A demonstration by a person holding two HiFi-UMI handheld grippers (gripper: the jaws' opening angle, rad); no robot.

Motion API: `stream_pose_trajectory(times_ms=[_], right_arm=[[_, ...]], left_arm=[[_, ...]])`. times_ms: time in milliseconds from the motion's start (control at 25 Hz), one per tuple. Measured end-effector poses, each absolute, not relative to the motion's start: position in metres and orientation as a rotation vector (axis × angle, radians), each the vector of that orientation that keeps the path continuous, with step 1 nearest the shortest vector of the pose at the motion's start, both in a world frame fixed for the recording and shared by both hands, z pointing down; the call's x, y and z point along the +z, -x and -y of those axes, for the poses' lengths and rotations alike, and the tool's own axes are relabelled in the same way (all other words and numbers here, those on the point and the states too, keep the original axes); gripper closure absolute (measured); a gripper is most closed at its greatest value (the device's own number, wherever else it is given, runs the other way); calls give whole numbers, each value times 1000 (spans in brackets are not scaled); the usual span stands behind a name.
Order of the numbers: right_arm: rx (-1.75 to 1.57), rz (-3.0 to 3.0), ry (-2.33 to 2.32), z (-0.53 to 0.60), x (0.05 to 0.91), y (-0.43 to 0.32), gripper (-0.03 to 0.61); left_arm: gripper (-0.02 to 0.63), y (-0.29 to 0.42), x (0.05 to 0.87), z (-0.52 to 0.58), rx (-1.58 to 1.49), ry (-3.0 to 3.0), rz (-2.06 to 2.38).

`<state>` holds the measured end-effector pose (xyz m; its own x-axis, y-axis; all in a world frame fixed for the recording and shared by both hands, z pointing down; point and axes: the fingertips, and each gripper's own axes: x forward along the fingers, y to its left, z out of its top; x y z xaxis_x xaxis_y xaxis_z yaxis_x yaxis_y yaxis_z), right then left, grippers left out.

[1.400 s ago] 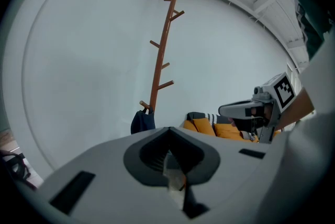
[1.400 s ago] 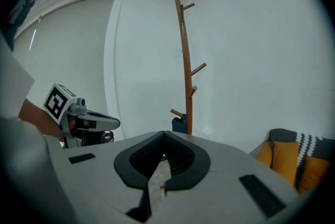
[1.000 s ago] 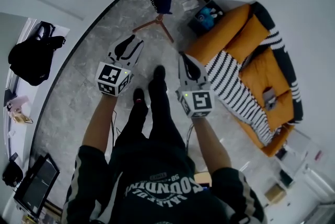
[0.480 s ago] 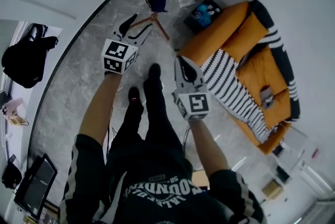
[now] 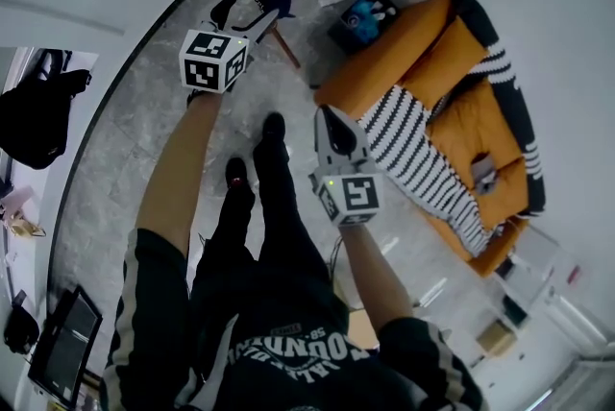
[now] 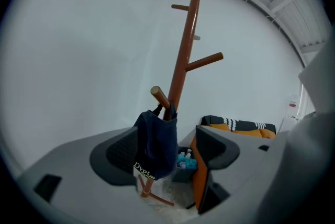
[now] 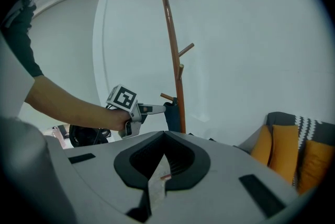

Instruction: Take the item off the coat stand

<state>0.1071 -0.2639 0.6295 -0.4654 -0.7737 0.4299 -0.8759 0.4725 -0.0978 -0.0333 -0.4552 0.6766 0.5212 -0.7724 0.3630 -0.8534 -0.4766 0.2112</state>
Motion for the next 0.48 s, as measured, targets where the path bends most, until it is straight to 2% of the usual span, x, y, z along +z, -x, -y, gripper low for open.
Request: stream_pose_trajectory(times_ms=[240,480], right_arm=[[467,2375,-1386,261,638,-117,580],[504,2365,-1385,260,645,-109,580]], left_arm=[[285,21,695,483,304,-2313,1312],[287,7,728,487,442,-2288,1225]])
